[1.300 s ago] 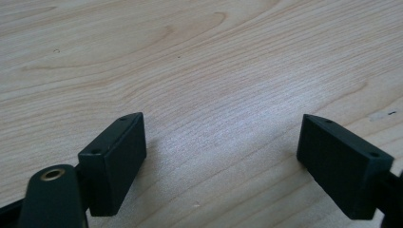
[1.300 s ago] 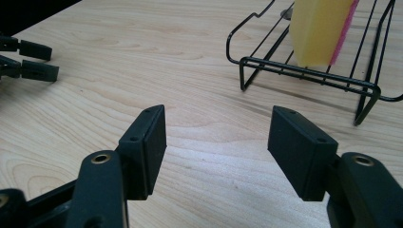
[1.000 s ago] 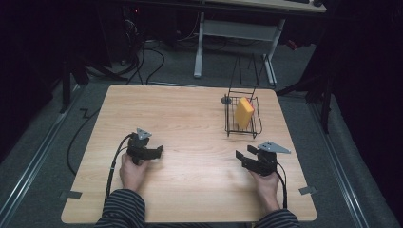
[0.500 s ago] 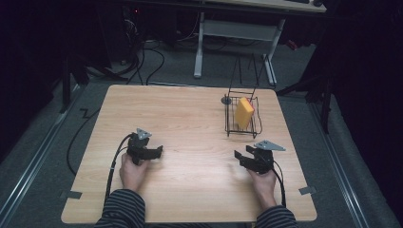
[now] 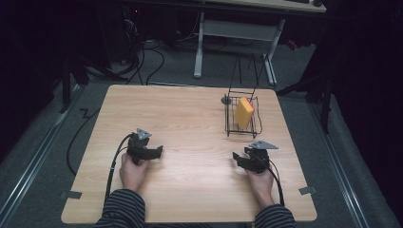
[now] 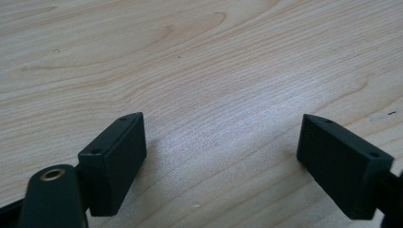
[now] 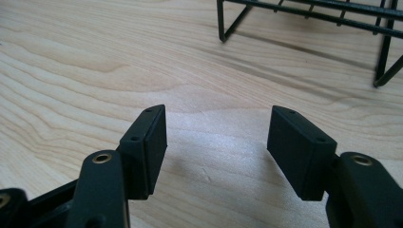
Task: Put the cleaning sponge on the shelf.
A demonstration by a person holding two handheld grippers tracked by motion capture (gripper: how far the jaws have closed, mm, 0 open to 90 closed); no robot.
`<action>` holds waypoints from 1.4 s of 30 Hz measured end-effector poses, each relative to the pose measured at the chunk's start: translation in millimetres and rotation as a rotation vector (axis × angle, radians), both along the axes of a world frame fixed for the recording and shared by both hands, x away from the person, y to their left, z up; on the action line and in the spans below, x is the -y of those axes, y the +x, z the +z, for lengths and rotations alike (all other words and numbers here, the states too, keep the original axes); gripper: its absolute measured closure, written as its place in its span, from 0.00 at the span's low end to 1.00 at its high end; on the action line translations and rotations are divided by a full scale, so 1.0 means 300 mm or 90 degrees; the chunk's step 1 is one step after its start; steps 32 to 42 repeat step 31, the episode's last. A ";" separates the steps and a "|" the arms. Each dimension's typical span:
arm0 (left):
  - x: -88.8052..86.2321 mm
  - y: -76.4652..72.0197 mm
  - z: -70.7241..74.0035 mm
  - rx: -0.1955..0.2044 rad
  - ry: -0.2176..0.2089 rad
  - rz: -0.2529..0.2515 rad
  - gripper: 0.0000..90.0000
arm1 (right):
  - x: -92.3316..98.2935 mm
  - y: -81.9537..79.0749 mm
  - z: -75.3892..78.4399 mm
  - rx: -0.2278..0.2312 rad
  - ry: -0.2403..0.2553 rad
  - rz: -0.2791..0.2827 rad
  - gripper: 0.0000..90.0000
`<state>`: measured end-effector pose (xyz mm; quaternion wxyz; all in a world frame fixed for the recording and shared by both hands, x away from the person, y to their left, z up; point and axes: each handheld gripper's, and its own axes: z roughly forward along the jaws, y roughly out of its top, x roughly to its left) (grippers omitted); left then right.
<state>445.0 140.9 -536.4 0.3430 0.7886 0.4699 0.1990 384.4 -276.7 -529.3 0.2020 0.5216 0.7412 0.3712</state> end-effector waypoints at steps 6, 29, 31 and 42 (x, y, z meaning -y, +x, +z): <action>0.000 0.000 0.000 0.000 0.000 0.000 0.19 | -0.001 0.009 -0.001 -0.004 -0.018 -0.004 0.43; 0.001 -0.001 0.000 0.000 0.000 0.002 0.19 | -0.019 0.017 -0.006 -0.012 -0.078 -0.010 0.37; 0.001 -0.001 0.000 0.001 -0.001 0.002 0.19 | -0.019 0.018 -0.006 -0.012 -0.078 -0.010 0.37; 0.001 -0.001 0.000 0.001 -0.001 0.002 0.19 | -0.019 0.018 -0.006 -0.012 -0.078 -0.010 0.37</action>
